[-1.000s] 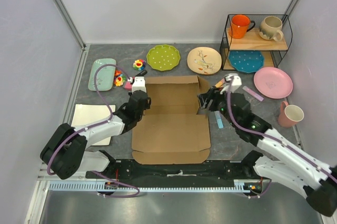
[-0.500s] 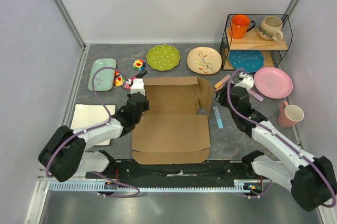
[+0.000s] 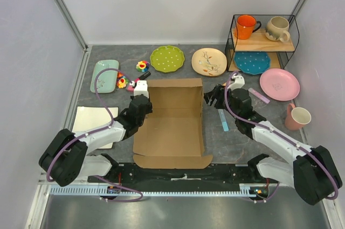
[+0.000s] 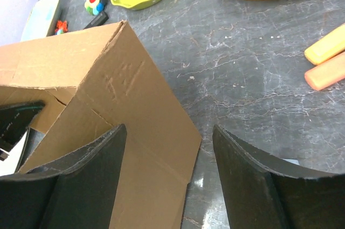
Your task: Fold the paper box
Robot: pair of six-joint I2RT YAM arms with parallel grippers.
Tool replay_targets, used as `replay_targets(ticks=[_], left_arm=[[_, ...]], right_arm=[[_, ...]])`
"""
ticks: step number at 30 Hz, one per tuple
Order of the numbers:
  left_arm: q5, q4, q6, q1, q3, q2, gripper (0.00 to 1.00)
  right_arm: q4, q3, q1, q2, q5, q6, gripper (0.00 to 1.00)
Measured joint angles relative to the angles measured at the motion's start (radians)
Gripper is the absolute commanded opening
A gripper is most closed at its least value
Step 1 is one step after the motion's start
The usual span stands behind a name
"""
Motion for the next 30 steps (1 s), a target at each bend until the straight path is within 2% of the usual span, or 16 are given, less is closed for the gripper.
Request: replay_targets(ticks=[6, 11, 16, 23, 25, 26, 30], left_arm=[[-0.008, -0.001, 0.019, 0.008, 0.0, 0.0, 0.02], [-0.01, 0.0, 0.023, 0.008, 0.0, 0.0, 0.02], [-0.01, -0.011, 0.022, 0.004, 0.009, 0.0, 0.02], [-0.031, -0.104, 0.021, 0.0, 0.098, 0.035, 0.02], [-0.032, -0.129, 0.018, 0.0, 0.129, 0.059, 0.02], [-0.033, -0.138, 0.013, 0.0, 0.134, 0.063, 0.02], [-0.033, -0.171, -0.014, 0.0, 0.134, 0.064, 0.02]], right_arm=[[0.016, 0.04, 0.017, 0.077, -0.007, -0.039, 0.74], [-0.011, 0.042, 0.022, 0.048, 0.032, -0.048, 0.74], [-0.093, 0.02, 0.029, -0.127, 0.104, -0.04, 0.7], [-0.204, -0.082, 0.035, -0.415, 0.116, -0.024, 0.71], [-0.236, -0.103, 0.043, -0.449, 0.089, -0.024, 0.67], [-0.248, -0.114, 0.049, -0.461, 0.074, -0.024, 0.6], [-0.27, -0.144, 0.083, -0.504, 0.014, -0.022, 0.49]])
